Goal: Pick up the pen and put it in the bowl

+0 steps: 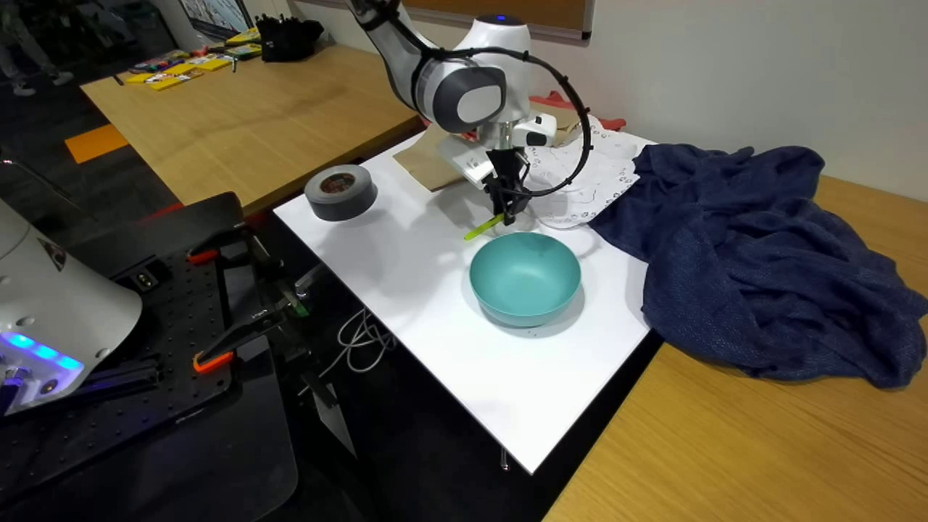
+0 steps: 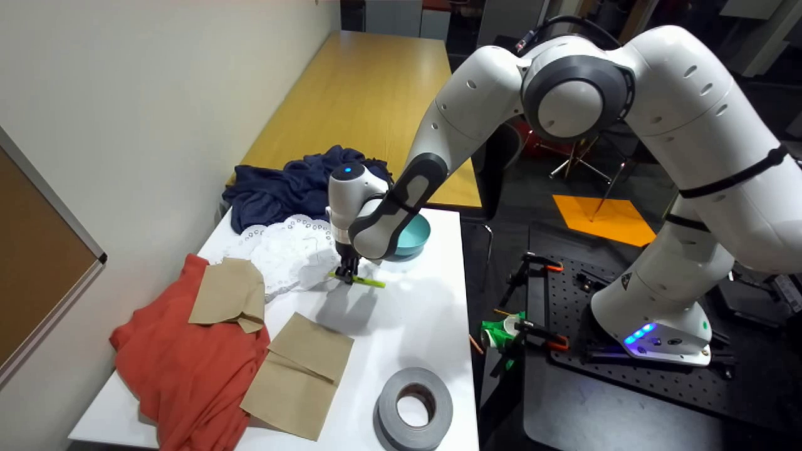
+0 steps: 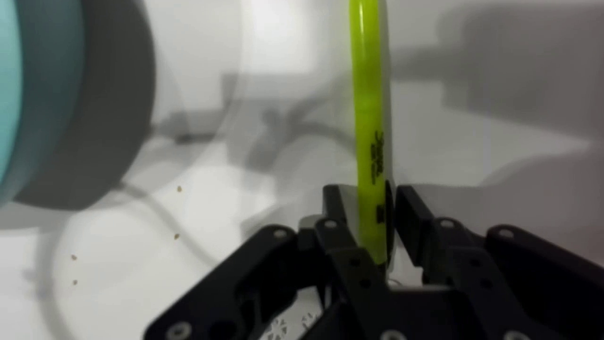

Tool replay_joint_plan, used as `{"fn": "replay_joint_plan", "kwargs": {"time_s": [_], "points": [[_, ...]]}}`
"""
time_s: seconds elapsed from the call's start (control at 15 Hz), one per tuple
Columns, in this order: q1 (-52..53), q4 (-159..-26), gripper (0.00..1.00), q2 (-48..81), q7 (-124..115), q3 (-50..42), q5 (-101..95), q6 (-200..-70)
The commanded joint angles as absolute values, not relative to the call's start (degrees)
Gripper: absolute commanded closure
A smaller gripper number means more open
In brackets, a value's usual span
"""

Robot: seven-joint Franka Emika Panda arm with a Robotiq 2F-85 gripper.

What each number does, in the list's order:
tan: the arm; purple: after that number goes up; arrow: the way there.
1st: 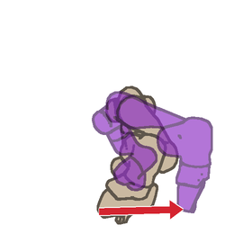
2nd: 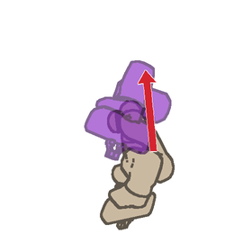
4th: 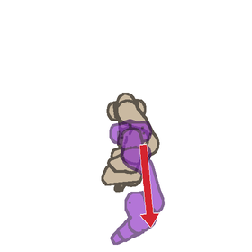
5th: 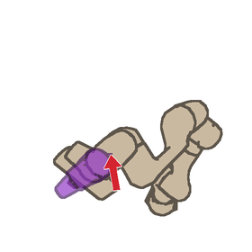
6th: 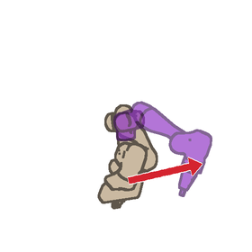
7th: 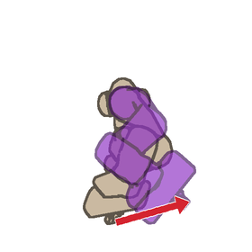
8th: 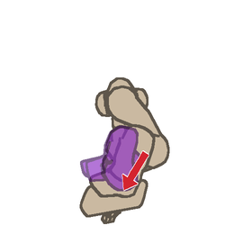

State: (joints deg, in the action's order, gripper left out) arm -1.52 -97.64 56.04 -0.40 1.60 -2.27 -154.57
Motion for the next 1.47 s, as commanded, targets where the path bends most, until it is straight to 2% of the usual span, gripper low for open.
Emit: {"fn": "replay_joint_plan", "kwargs": {"time_s": [0.0, 0.07, 0.2, 0.6, 1.0, 1.4], "points": [[-1.89, -96.30, 0.95, 56.34, 0.23, 1.84, -0.80, -153.34], [-1.62, -96.80, 0.99, 55.80, -0.26, 1.63, -0.71, -153.55], [-1.37, -99.24, 0.95, 53.44, -1.38, 1.53, -0.08, -154.74], [1.28, -111.20, 0.95, 40.68, -7.73, -1.75, 0.76, -159.80], [6.91, -122.04, 0.95, 28.78, -15.80, -9.89, -1.16, -164.70], [12.92, -127.61, 0.95, 24.50, -25.48, -19.04, -4.90, -166.53]]}}
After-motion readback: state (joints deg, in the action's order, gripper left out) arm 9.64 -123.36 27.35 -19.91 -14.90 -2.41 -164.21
